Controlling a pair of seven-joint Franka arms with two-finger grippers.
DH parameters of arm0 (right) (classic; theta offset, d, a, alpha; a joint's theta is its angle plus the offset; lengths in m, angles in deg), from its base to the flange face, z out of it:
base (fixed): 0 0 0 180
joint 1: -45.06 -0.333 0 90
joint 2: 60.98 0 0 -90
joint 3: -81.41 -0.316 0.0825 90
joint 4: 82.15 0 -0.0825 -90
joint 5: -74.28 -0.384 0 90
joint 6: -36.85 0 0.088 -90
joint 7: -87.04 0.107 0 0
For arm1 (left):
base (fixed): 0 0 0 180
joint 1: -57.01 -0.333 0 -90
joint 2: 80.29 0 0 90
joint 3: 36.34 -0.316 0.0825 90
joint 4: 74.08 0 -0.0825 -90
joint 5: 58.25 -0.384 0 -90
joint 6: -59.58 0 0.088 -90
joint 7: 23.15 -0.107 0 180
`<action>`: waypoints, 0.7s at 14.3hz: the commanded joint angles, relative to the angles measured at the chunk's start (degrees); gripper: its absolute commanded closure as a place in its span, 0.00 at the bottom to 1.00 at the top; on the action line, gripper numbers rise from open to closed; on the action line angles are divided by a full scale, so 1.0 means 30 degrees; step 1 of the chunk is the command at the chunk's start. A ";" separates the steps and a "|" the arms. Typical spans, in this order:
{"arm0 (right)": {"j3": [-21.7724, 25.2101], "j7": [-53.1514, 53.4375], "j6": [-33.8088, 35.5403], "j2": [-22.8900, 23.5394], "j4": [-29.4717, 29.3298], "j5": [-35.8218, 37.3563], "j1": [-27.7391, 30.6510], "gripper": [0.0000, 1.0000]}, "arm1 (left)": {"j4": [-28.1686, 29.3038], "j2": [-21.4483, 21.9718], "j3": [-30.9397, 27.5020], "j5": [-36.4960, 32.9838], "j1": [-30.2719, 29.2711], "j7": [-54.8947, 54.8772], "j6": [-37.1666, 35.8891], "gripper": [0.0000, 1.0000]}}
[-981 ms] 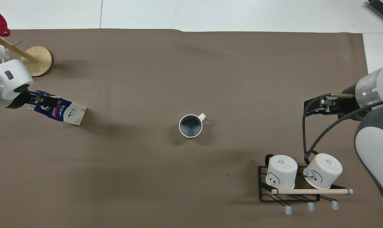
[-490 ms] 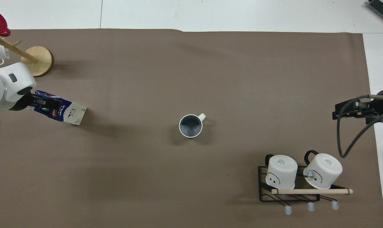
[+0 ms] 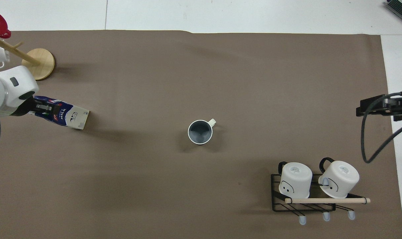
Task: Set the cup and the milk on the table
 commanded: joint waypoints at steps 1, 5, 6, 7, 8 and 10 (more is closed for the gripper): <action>-0.0034 0.0309 0.1022 -0.0393 -0.0991 0.0259 -0.0001 0.00 | 0.0020 0.0578 0.0261 0.0215 0.0043 0.0041 -0.0557 0.75; -0.0033 0.0163 0.2723 -0.0423 -0.2110 0.0581 -0.0001 0.00 | -0.1007 0.0637 0.0496 0.0244 0.1590 0.2199 -0.1646 0.75; -0.0120 0.0133 0.2812 -0.0597 -0.2081 0.0523 -0.0001 0.00 | -0.1008 0.0637 0.0467 0.0244 0.2350 0.3428 -0.1588 0.75; -0.0208 0.0046 0.2639 -0.1324 -0.1588 0.0552 -0.0001 0.00 | -0.1008 0.0637 0.0496 0.0244 0.3025 0.4659 -0.1443 0.75; -0.0209 -0.0071 0.2579 -0.1389 -0.1351 0.0668 -0.0001 0.00 | -0.1008 0.0637 0.0496 0.0244 0.3844 0.5715 -0.1325 0.76; -0.0209 -0.1151 0.2520 -0.1477 -0.1232 0.1164 -0.0001 0.00 | -0.1037 0.0666 0.0496 0.0244 0.5222 0.7853 -0.1265 0.76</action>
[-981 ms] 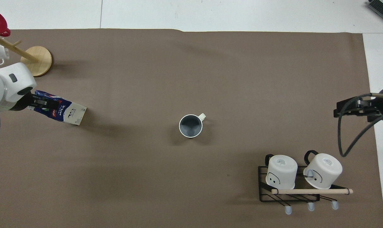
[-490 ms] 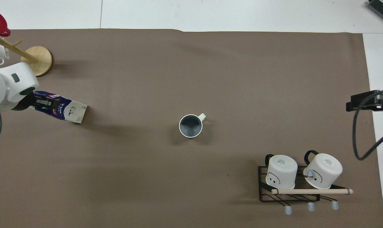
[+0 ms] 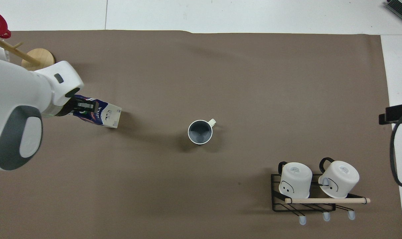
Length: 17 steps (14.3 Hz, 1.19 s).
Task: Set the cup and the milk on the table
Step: 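Carry the milk carton with the left gripper beside the white mug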
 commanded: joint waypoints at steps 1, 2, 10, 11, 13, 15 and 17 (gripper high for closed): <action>-0.0118 -0.0875 0.0055 -0.0590 0.0744 0.0714 0.0001 0.00 | -0.0243 0.0092 -0.0295 0.0124 0.1974 0.2803 -0.0149 0.76; -0.0089 -0.0788 0.0055 -0.0678 0.1094 0.0656 0.0001 0.00 | -0.0302 0.0063 -0.0295 0.0095 0.2677 0.3829 -0.0120 0.76; -0.0089 -0.0787 0.0055 -0.0825 0.1390 0.0450 0.0001 0.00 | -0.0361 -0.0667 -0.0295 -0.0052 0.5962 0.8346 0.0964 0.75; -0.0089 -0.0816 0.0055 -0.0825 0.1390 0.0450 0.0001 0.00 | -0.0361 -0.0756 -0.0295 -0.0110 0.6401 0.8844 0.1051 0.75; -0.0089 -0.0962 0.0085 -0.0825 0.1390 0.0450 0.0001 0.00 | -0.0361 -0.1224 -0.0295 -0.0227 0.6873 0.9404 0.1344 0.75; -0.0060 -0.0992 0.0085 -0.0854 0.1390 0.0479 0.0001 0.00 | -0.0216 -0.1488 -0.0295 -0.0490 0.6903 0.9406 0.1316 0.74; -0.0060 -0.1050 0.0114 -0.0825 0.1390 0.0480 0.0031 0.00 | -0.0244 -0.1607 -0.0324 -0.0987 0.6845 0.9376 0.1228 0.73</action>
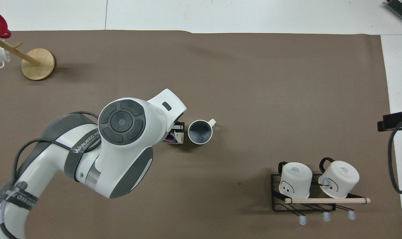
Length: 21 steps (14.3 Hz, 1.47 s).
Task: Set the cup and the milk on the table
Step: 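Carry the milk carton with the left gripper beside the white mug, then release the carton and withdraw the left gripper toward its rest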
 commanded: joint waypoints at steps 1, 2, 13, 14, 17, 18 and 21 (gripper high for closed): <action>-0.0013 -0.0598 0.0083 -0.0448 0.0468 0.0093 0.0065 0.00 | -0.0047 -0.0081 -0.0343 -0.0835 0.0225 0.0237 -0.0008 0.72; -0.0013 -0.0627 0.0083 -0.0477 0.0468 0.0093 0.0094 0.00 | -0.0018 -0.0052 -0.0343 -0.0953 0.0196 0.0237 -0.0068 0.69; -0.0013 -0.0540 0.0054 -0.0477 0.0497 0.0063 0.0124 0.00 | -0.0047 0.2023 -0.0607 -0.0749 -0.0416 -0.0260 -0.1500 0.00; -0.0013 -0.0510 0.0054 -0.0477 0.0555 0.0063 0.0182 0.00 | -0.0047 0.2463 -0.0607 -0.0749 -0.1028 -0.0667 -0.1794 0.00; -0.0013 -0.0510 0.0083 -0.0565 0.0644 0.0034 0.0211 0.00 | -0.0046 0.3461 -0.0607 -0.0691 -0.2492 -0.3445 -0.3899 0.00; 0.0016 -0.0510 0.0054 -0.0565 0.0644 0.0034 0.0211 0.00 | 0.0011 0.3869 -0.0607 -0.0661 -0.2905 -0.4150 -0.4167 0.00; -0.0013 -0.0510 0.0083 -0.0565 0.0644 0.0034 0.0211 0.00 | -0.0046 0.4692 -0.0694 -0.0284 -0.4427 -0.6900 -0.4928 0.00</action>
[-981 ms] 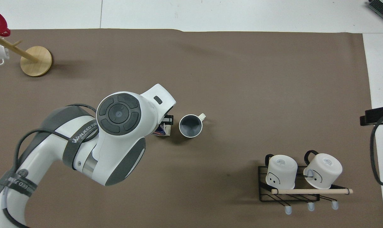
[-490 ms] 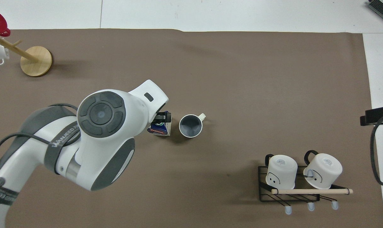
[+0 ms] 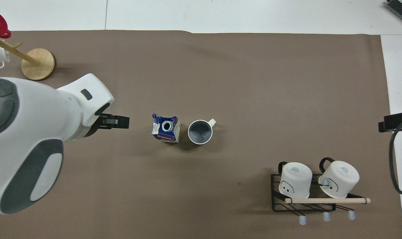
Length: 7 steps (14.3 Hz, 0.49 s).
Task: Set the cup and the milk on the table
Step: 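Release the carton and withdraw the left gripper toward its rest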
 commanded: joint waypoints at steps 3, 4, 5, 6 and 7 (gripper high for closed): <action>-0.0032 -0.0405 0.0083 -0.0511 0.0556 0.0034 0.0170 0.00 | -0.0655 0.1221 0.0120 0.2144 -0.3638 -0.5469 -0.1884 0.00; -0.0061 -0.0376 0.0083 -0.0511 0.0556 0.0034 0.0170 0.00 | -0.1618 0.1018 0.0120 0.2208 -0.4022 -0.6146 -0.2846 0.00; -0.0062 -0.0376 0.0083 -0.0540 0.0556 0.0034 0.0170 0.00 | -0.2788 0.0726 0.0033 0.2208 -0.4432 -0.6646 -0.3668 0.00; -0.0033 -0.0347 0.0083 -0.0540 0.0556 0.0034 0.0141 0.00 | -0.3902 0.0201 -0.0055 0.2208 -0.4813 -0.7144 -0.4343 0.00; -0.0061 -0.0114 0.0083 -0.0540 0.0556 0.0034 0.0169 0.00 | -0.5073 -0.0298 -0.0056 0.2150 -0.5020 -0.7439 -0.5046 0.00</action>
